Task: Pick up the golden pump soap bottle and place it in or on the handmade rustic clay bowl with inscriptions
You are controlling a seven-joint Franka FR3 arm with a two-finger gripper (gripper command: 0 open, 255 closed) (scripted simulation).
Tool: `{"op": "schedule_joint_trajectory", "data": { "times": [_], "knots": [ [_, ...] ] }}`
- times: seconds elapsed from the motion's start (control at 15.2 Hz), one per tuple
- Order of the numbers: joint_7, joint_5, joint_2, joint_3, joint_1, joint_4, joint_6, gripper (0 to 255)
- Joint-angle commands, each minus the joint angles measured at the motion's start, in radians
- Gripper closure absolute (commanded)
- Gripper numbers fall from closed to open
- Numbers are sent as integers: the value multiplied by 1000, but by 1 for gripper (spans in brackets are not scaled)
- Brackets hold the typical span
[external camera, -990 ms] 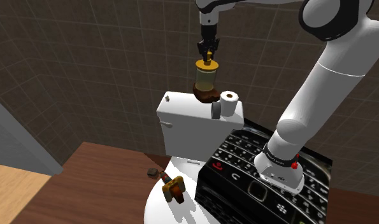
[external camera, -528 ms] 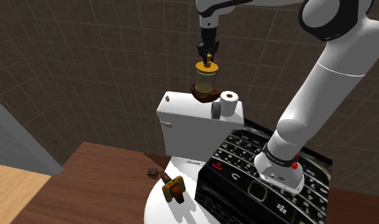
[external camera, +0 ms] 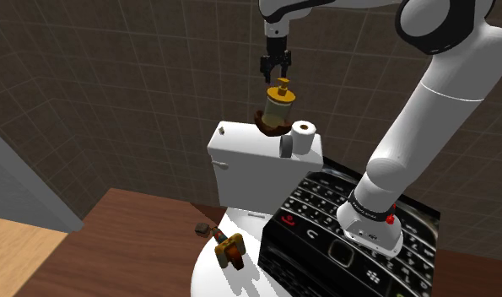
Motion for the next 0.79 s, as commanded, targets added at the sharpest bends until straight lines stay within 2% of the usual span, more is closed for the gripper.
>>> {"op": "schedule_joint_trajectory", "data": {
  "times": [0.0,0.2,0.73],
  "knots": [
    [0,1,3,0,0,37,-34,0],
    [-2,3,20,1,0,151,-131,0],
    [-2,3,20,1,0,151,-131,0]
  ]
}}
